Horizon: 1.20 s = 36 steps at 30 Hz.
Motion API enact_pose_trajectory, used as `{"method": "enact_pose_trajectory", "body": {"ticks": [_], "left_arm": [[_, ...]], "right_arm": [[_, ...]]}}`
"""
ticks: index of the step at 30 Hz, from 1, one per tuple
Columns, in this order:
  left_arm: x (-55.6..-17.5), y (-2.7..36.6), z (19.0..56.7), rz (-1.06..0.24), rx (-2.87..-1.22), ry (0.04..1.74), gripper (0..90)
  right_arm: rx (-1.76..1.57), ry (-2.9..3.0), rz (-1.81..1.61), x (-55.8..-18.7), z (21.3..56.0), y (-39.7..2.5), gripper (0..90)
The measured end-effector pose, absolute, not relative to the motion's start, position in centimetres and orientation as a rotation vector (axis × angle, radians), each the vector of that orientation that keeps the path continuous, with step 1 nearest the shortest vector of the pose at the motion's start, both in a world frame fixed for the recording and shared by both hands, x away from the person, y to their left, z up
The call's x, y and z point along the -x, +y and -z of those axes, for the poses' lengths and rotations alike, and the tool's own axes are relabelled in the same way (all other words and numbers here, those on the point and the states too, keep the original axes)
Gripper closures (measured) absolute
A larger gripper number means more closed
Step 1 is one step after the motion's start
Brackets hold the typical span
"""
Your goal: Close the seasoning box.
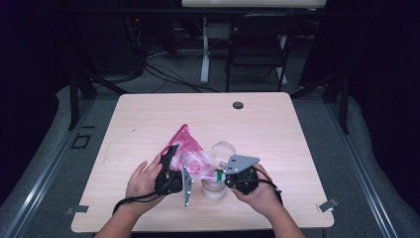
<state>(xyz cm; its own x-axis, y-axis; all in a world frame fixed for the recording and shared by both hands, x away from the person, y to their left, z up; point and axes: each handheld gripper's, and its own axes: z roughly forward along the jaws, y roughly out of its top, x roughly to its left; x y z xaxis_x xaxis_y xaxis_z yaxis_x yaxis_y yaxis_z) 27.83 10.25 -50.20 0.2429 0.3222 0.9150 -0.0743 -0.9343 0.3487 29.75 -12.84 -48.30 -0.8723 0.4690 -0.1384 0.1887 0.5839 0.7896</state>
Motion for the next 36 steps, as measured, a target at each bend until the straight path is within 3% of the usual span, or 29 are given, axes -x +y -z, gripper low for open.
{"method": "enact_pose_trajectory", "body": {"ticks": [36], "left_arm": [[-27.6, 12.0, 54.0, -1.425, -2.239, 0.482, 63.7]], "right_arm": [[-0.500, 2.502, -1.178, -29.5, 48.8, -11.6, 90.0]]}}
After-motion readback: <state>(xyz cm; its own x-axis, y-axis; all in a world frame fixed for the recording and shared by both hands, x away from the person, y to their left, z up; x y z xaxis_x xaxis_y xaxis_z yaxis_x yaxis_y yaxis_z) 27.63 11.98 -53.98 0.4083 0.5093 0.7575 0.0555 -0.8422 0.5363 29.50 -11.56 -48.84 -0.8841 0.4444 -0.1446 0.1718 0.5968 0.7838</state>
